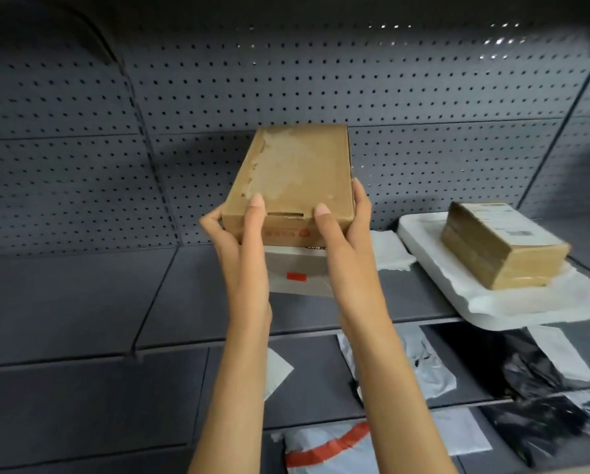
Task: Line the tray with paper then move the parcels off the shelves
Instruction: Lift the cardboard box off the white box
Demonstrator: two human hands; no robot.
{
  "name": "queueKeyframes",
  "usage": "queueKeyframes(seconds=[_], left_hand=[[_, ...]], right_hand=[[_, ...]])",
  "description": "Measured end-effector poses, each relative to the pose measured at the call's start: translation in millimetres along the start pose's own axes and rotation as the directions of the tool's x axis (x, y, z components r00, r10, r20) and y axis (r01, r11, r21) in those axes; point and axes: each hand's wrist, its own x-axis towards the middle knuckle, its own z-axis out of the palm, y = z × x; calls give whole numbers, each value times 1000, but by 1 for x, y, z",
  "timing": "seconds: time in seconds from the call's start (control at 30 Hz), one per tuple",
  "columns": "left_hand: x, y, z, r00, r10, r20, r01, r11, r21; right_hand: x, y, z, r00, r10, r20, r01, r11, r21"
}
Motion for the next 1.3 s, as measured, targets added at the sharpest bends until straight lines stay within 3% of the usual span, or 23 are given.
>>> queueKeyframes(seconds=[0.4,0.73,1.1,1.3], left_hand=[[-130,-34,172,955,-54,291,86,992,-96],[-205,-43,286,840,-54,539,144,982,-126],[-218,-95,411,745,-95,660,250,958,-144],[-194,-119,482,779,-87,621,231,960,-156]], right_hand=[[-40,-36,-211,948,-86,-307,54,992,-112],[-58,-69,-333,808,-166,-565,54,976,-209],[0,-64,-437,716,-169,-678,-12,967,-253],[66,-58,-490,743,-173,-647,-9,964,-267]])
